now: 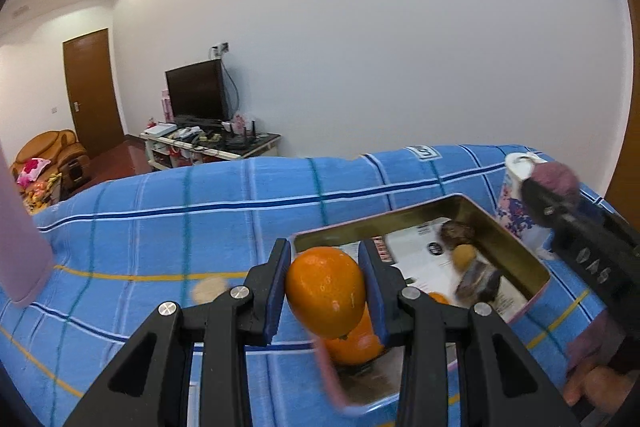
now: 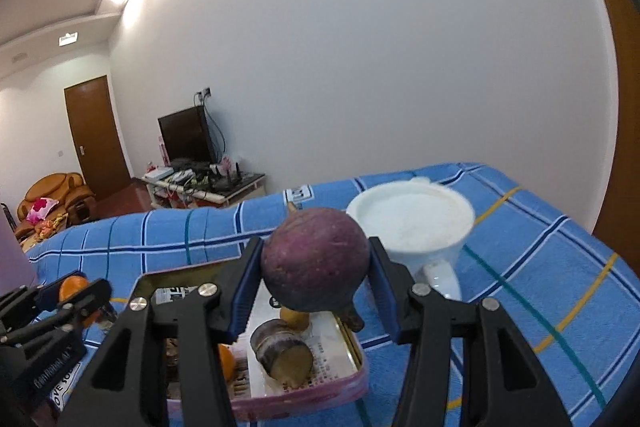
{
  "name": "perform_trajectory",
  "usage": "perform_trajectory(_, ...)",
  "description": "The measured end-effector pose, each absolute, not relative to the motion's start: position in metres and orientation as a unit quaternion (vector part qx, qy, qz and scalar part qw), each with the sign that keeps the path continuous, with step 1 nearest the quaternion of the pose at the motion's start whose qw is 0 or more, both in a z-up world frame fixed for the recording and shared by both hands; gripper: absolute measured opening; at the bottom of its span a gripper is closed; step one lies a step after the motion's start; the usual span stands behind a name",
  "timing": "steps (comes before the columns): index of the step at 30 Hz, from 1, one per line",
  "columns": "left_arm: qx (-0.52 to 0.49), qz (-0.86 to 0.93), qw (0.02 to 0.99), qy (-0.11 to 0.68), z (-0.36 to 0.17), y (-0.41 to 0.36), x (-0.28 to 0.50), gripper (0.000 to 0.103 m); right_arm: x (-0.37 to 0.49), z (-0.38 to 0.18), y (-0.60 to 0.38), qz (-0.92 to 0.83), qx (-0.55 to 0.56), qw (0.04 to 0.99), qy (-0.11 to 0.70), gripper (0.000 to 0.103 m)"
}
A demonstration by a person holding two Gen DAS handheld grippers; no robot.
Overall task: Organize fruits
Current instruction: 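Lower the orange and purple fruit into the pink tin and open both grippers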
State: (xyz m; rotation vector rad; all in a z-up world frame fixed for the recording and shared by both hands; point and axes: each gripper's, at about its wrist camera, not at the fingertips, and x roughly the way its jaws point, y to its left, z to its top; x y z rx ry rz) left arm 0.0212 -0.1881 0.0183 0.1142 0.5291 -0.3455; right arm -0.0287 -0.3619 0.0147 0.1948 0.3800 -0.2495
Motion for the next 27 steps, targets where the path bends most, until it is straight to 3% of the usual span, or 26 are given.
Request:
perform_trajectory(9, 0.065, -0.178, 0.940, 0.285, -0.003, -0.233, 0.039, 0.037, 0.002, 0.005, -0.363, -0.110, 0.077, 0.966, 0.220, 0.054)
perform_trajectory(24, 0.076, -0.191, 0.928, 0.312, -0.013, -0.240, 0.050, 0.037, 0.031, -0.011, -0.358, -0.048, 0.078, 0.955, 0.282, 0.054)
perform_trajectory(27, 0.076, -0.192, 0.928, 0.311, -0.013, -0.239, 0.049, 0.037, 0.026, -0.009, -0.359, -0.042, 0.081, 0.958, 0.272, 0.059)
